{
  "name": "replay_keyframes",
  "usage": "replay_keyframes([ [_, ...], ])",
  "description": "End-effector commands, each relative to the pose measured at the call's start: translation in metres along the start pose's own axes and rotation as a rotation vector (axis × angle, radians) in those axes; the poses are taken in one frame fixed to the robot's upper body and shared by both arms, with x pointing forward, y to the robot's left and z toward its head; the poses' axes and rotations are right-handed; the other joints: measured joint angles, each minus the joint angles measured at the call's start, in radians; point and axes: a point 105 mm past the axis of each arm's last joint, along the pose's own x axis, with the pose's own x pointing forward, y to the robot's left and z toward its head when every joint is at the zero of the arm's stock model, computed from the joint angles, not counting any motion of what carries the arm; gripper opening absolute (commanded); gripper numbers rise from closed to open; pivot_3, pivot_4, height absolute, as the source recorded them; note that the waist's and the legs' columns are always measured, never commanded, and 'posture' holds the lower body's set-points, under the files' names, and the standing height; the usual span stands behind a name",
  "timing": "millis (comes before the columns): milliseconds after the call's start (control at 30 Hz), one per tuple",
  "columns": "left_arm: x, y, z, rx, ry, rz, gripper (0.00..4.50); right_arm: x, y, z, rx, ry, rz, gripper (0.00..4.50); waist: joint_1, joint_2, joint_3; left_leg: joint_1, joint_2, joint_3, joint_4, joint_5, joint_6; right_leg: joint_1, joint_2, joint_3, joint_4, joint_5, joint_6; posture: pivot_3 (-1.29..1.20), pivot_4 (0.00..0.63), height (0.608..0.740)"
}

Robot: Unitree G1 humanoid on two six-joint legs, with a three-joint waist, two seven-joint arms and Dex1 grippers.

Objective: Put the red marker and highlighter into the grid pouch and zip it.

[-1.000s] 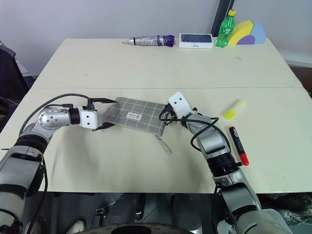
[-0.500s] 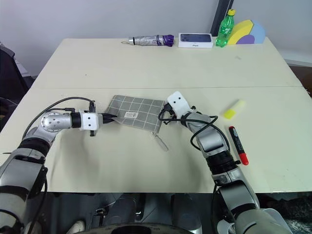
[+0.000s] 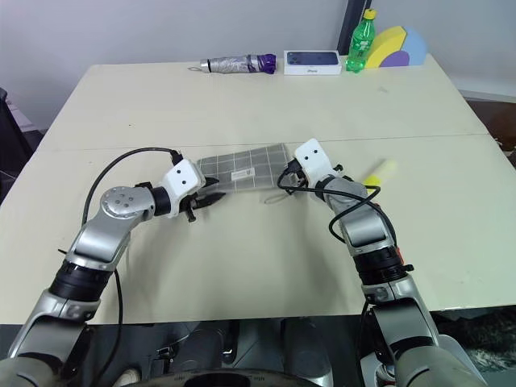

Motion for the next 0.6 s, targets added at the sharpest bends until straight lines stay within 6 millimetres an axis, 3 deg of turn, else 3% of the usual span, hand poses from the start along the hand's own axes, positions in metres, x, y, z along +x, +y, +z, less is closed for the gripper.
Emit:
replay_keyframes([
  [33, -0.013, -0.005, 0.015, 0.027, -0.036, -0.016, 4.10, -0.002, -0.006, 0.014, -0.020, -0.050, -0.022, 0.00, 0.002, 0.000, 0.000, 0.000, 0.000, 0.000, 0.000, 0.000, 0.000, 0.000, 0.000, 0.000, 0.000, 0.000, 0.000, 0.00, 0.150, 0.740],
  [133, -0.027, -0.006, 0.017, 0.029, -0.069, -0.031, 4.10, -0.002, -0.016, 0.012, -0.024, -0.044, -0.064, 0.00, 0.009, 0.000, 0.000, 0.000, 0.000, 0.000, 0.000, 0.000, 0.000, 0.000, -0.001, 0.000, 0.000, 0.000, 0.000, 0.00, 0.150, 0.740],
  [267, -0.046, 0.007, -0.006, 0.125, -0.004, 0.006, 4.10, 0.000, -0.023, 0.011, -0.024, -0.042, -0.084, 0.00, 0.016, 0.000, 0.000, 0.000, 0.000, 0.000, 0.000, 0.001, -0.001, 0.000, -0.001, 0.000, -0.001, 0.000, 0.000, 0.00, 0.150, 0.740],
  [367, -0.063, 0.034, -0.029, 0.274, 0.080, 0.077, 4.10, 0.003, -0.025, 0.011, -0.029, -0.040, -0.088, 0.00, 0.017, 0.000, 0.000, 0.000, 0.000, 0.000, 0.000, 0.001, -0.001, 0.000, -0.002, 0.000, -0.001, 0.000, 0.000, 0.00, 0.150, 0.740],
  [600, -0.061, 0.064, -0.052, 0.516, 0.127, 0.088, 4.10, 0.014, -0.033, 0.006, -0.019, -0.016, -0.113, 0.00, 0.023, 0.000, 0.000, 0.000, -0.001, 0.000, -0.001, 0.001, -0.001, 0.001, -0.001, -0.001, -0.003, 0.000, 0.000, 0.00, 0.150, 0.740],
])
